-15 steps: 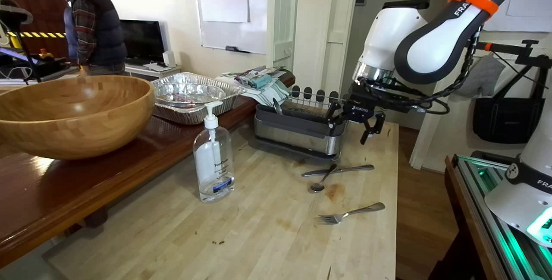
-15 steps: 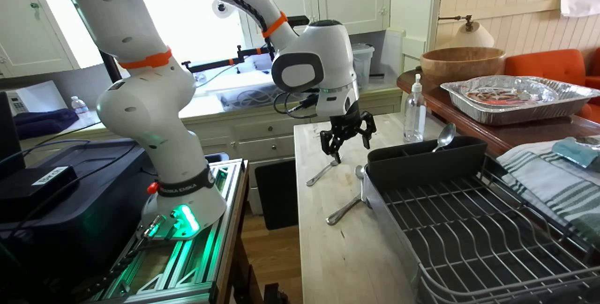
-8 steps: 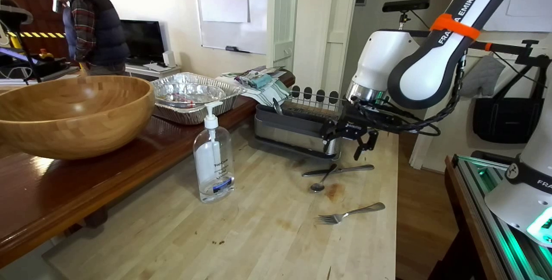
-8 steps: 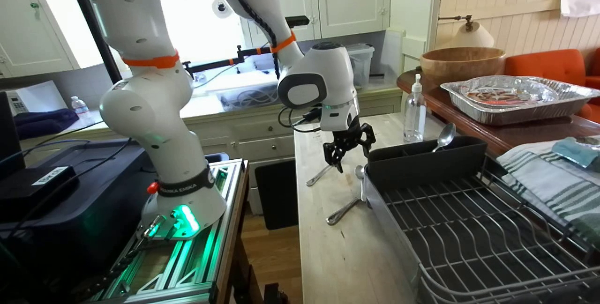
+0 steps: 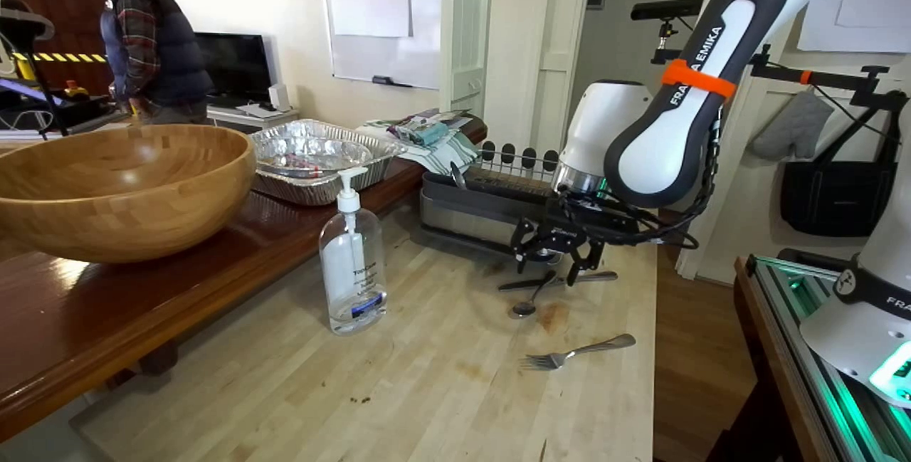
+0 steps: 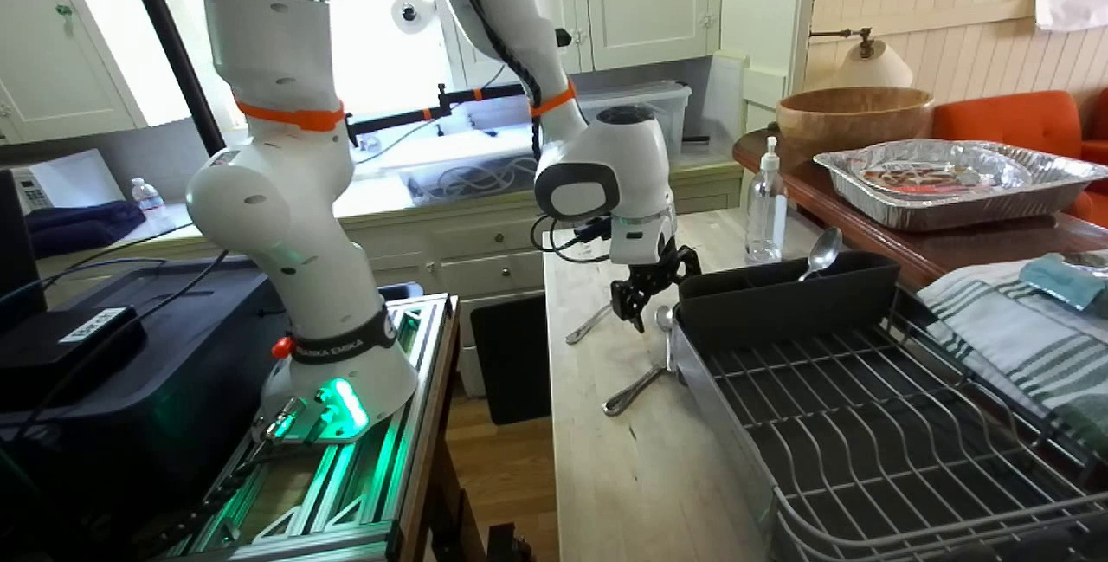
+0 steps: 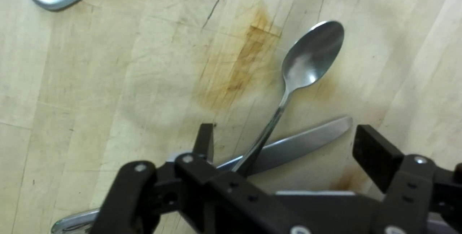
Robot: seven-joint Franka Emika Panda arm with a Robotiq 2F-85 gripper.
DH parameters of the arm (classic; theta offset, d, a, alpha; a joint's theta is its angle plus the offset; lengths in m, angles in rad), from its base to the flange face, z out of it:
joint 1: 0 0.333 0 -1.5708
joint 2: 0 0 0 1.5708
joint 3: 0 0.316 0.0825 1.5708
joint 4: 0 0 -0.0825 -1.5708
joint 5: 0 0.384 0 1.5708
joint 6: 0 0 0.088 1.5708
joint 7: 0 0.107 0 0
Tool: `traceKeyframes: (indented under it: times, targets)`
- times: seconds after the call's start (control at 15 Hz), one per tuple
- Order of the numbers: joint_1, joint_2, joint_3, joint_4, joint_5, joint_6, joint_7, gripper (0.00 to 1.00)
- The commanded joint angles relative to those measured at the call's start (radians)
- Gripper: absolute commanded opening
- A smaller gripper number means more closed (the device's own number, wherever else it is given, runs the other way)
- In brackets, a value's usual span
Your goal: Pick up the silver spoon from the counter and put it on the dishrack.
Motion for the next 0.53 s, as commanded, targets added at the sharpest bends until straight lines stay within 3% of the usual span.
traceKeyframes:
  times: [0.0, 0.27, 0.33, 0.4, 0.47]
  targets:
    - [-0.008, 0.087, 0.012, 0.058, 0.067, 0.021, -0.064, 0.95]
    - [-0.013, 0.134, 0.017, 0.091, 0.098, 0.019, -0.095, 0.9]
    - [-0.014, 0.143, 0.018, 0.097, 0.103, 0.018, -0.102, 0.82]
    - [-0.012, 0.151, 0.016, 0.103, 0.108, 0.018, -0.108, 0.65]
    - [-0.009, 0.158, 0.014, 0.107, 0.11, 0.019, -0.111, 0.64]
